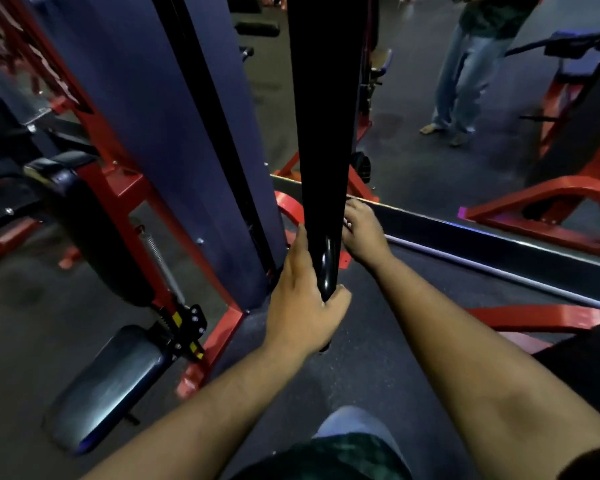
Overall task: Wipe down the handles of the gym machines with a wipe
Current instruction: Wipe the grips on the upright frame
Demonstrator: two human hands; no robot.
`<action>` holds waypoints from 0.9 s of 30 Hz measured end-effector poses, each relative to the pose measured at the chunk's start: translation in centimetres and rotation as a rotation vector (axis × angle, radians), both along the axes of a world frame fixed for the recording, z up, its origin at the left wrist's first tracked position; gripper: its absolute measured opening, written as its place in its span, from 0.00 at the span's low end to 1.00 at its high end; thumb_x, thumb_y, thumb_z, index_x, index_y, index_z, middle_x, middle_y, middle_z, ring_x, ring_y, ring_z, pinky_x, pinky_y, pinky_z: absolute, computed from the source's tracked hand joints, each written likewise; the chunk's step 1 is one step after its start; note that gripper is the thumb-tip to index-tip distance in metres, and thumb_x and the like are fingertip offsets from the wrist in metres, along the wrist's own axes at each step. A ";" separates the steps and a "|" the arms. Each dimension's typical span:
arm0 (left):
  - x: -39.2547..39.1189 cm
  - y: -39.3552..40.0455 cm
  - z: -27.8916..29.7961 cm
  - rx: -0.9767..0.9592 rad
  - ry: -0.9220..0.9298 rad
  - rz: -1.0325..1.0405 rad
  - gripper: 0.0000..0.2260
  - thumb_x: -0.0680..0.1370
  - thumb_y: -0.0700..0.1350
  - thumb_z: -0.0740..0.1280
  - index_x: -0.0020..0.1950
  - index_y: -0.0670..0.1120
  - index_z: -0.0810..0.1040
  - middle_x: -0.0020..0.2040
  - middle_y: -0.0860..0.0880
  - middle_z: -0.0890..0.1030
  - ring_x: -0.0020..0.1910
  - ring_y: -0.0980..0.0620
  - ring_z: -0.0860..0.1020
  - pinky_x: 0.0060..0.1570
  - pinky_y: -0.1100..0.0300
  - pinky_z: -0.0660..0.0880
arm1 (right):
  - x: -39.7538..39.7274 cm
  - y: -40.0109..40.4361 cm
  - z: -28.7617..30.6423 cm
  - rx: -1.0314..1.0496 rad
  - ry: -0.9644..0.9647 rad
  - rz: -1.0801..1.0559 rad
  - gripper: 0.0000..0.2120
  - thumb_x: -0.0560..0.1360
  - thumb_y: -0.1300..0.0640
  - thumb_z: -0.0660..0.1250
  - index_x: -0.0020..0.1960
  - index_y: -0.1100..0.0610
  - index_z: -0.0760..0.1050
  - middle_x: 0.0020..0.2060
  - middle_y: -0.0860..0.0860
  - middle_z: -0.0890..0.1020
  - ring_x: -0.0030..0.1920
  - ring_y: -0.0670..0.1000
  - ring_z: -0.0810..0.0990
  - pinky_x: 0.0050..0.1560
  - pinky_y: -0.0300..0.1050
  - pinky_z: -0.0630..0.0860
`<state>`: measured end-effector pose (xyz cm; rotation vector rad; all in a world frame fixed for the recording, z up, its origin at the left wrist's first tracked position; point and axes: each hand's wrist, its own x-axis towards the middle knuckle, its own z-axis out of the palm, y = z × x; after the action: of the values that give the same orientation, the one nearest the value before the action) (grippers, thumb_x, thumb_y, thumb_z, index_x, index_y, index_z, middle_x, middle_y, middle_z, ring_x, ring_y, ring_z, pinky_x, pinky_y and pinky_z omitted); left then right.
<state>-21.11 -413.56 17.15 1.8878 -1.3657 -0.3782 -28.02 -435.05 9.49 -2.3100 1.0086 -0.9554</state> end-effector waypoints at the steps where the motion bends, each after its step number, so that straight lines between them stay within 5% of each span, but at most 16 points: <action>1: -0.1 0.0 0.1 -0.007 -0.001 0.011 0.47 0.75 0.48 0.74 0.84 0.55 0.46 0.81 0.51 0.61 0.77 0.54 0.64 0.72 0.58 0.68 | -0.1 0.2 0.1 0.028 -0.023 0.008 0.08 0.77 0.59 0.67 0.53 0.57 0.83 0.49 0.53 0.80 0.50 0.53 0.79 0.52 0.49 0.75; 4: -0.4 0.1 0.5 0.000 0.020 0.018 0.45 0.74 0.48 0.72 0.83 0.60 0.47 0.81 0.55 0.62 0.75 0.59 0.64 0.66 0.71 0.62 | -1.0 2.2 -0.4 0.056 -0.070 0.123 0.06 0.76 0.68 0.67 0.49 0.61 0.81 0.48 0.51 0.77 0.48 0.47 0.78 0.50 0.38 0.73; 7: -0.3 0.3 0.3 0.024 0.036 0.079 0.44 0.72 0.54 0.68 0.83 0.61 0.49 0.77 0.64 0.63 0.72 0.60 0.68 0.66 0.69 0.66 | -2.5 2.0 -0.9 0.015 -0.061 0.351 0.08 0.76 0.70 0.65 0.47 0.59 0.78 0.48 0.47 0.74 0.48 0.40 0.74 0.50 0.34 0.70; 10: -1.0 0.5 1.0 0.069 -0.014 0.161 0.43 0.70 0.61 0.62 0.84 0.60 0.50 0.78 0.59 0.65 0.75 0.58 0.65 0.70 0.63 0.66 | -2.3 -1.0 0.3 -0.050 -0.005 0.484 0.07 0.78 0.66 0.67 0.51 0.56 0.81 0.47 0.50 0.76 0.47 0.48 0.77 0.50 0.39 0.72; 13: -2.9 0.1 2.3 0.159 -0.150 0.310 0.42 0.69 0.64 0.58 0.83 0.56 0.57 0.75 0.50 0.73 0.70 0.51 0.71 0.61 0.56 0.71 | -1.0 -3.6 1.4 -0.055 0.032 0.403 0.08 0.80 0.60 0.68 0.57 0.57 0.84 0.43 0.50 0.76 0.46 0.55 0.80 0.49 0.37 0.68; 16: -4.6 -0.8 3.0 0.275 -0.307 0.522 0.34 0.73 0.58 0.65 0.79 0.52 0.65 0.69 0.47 0.77 0.64 0.43 0.77 0.56 0.50 0.75 | -1.3 -2.0 1.3 0.054 0.037 0.429 0.08 0.79 0.62 0.68 0.55 0.59 0.84 0.44 0.53 0.79 0.47 0.56 0.81 0.49 0.35 0.68; 19: -5.5 -2.2 2.7 0.334 -0.387 0.659 0.21 0.75 0.47 0.69 0.67 0.49 0.73 0.56 0.45 0.79 0.54 0.40 0.80 0.43 0.51 0.72 | -2.8 -0.1 0.1 0.053 0.016 0.609 0.11 0.75 0.67 0.68 0.56 0.60 0.83 0.48 0.55 0.81 0.51 0.54 0.81 0.55 0.39 0.73; 22: -6.0 -3.5 2.9 0.287 -0.328 0.743 0.12 0.74 0.52 0.68 0.53 0.48 0.73 0.46 0.47 0.78 0.45 0.40 0.80 0.37 0.52 0.72 | -2.3 -3.2 0.5 -0.051 0.105 0.676 0.15 0.74 0.63 0.69 0.59 0.53 0.83 0.52 0.52 0.81 0.53 0.52 0.80 0.55 0.40 0.73; 27: -7.2 -4.2 2.9 0.261 -0.333 0.781 0.18 0.75 0.60 0.71 0.56 0.49 0.76 0.49 0.49 0.81 0.47 0.45 0.81 0.42 0.52 0.78 | -0.4 -6.6 0.7 -0.004 0.186 0.472 0.13 0.77 0.54 0.65 0.59 0.48 0.82 0.50 0.53 0.78 0.50 0.58 0.81 0.50 0.52 0.78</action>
<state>-28.28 -417.78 20.06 2.6049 -0.6818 0.1704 -28.38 -441.67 10.23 -2.5102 0.4823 -0.5600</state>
